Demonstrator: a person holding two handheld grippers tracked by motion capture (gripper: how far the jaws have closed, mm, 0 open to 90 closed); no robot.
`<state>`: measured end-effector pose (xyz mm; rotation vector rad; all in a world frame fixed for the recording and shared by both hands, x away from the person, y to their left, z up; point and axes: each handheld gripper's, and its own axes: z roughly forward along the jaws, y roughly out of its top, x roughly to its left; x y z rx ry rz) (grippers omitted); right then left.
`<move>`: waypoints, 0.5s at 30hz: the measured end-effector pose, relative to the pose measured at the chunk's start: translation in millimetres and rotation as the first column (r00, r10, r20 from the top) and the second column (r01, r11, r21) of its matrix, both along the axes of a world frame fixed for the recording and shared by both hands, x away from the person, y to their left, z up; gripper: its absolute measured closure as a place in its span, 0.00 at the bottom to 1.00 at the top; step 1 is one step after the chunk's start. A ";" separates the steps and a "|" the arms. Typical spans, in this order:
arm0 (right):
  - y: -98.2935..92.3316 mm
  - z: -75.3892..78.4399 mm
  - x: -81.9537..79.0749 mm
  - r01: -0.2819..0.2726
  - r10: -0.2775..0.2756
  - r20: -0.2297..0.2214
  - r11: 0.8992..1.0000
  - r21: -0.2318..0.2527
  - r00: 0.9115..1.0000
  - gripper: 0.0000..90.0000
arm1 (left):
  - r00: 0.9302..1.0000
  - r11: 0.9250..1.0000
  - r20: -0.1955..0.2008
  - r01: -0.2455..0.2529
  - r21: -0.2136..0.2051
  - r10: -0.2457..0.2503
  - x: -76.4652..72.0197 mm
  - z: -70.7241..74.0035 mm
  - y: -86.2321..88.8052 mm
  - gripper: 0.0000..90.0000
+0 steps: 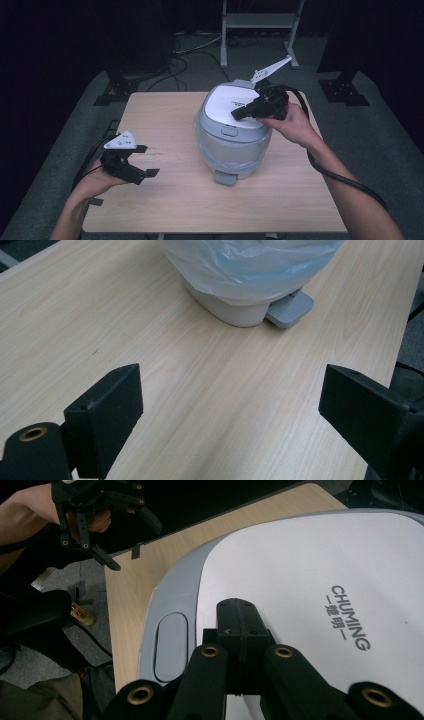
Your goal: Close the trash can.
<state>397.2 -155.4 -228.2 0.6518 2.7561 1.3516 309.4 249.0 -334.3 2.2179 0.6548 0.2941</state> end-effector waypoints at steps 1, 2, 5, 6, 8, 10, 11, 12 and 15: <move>0.4 -0.2 -0.5 -0.001 0.001 0.002 1.000 0.001 1.000 1.00 | 1.000 1.000 -0.001 0.000 0.001 0.000 0.2 -0.2 0.0 0.11; 0.8 -0.8 -1.1 -0.005 0.005 0.004 1.000 0.004 1.000 1.00 | 1.000 1.000 -0.001 0.000 0.001 0.000 0.3 -0.2 0.0 0.11; 1.2 -1.7 -4.6 -0.008 0.008 0.027 1.000 0.001 1.000 1.00 | 1.000 1.000 -0.001 0.001 -0.003 -0.001 0.2 -0.7 -0.6 0.11; 1.2 -2.7 -6.9 -0.003 0.002 0.045 1.000 0.005 0.999 1.00 | 1.000 1.000 -0.002 0.003 -0.003 -0.003 0.2 -0.9 -0.8 0.11; -0.1 -5.0 -9.0 0.002 -0.004 0.063 1.000 0.016 0.998 1.00 | 1.000 1.000 -0.003 0.006 -0.002 -0.006 0.5 -1.7 -1.7 0.11; -1.0 -10.9 -9.0 -0.001 0.000 0.039 0.999 0.035 0.999 1.00 | 1.000 1.000 -0.005 0.009 0.001 -0.009 0.7 -2.7 -3.3 0.11; -2.0 -12.0 -9.1 0.000 -0.001 0.027 0.999 0.053 1.000 1.00 | 1.000 1.000 -0.004 0.011 0.000 -0.011 0.7 -3.0 -3.9 0.11; -1.8 -11.4 -10.2 0.002 -0.004 0.035 0.999 0.045 0.999 1.00 | 1.000 1.000 -0.007 0.013 -0.002 -0.013 0.9 -3.6 -5.0 0.11; 1.2 -6.4 -13.5 0.028 -0.027 0.090 1.000 -0.006 0.996 0.99 | 1.000 1.000 -0.007 0.017 0.002 -0.017 1.2 -3.7 -7.6 0.11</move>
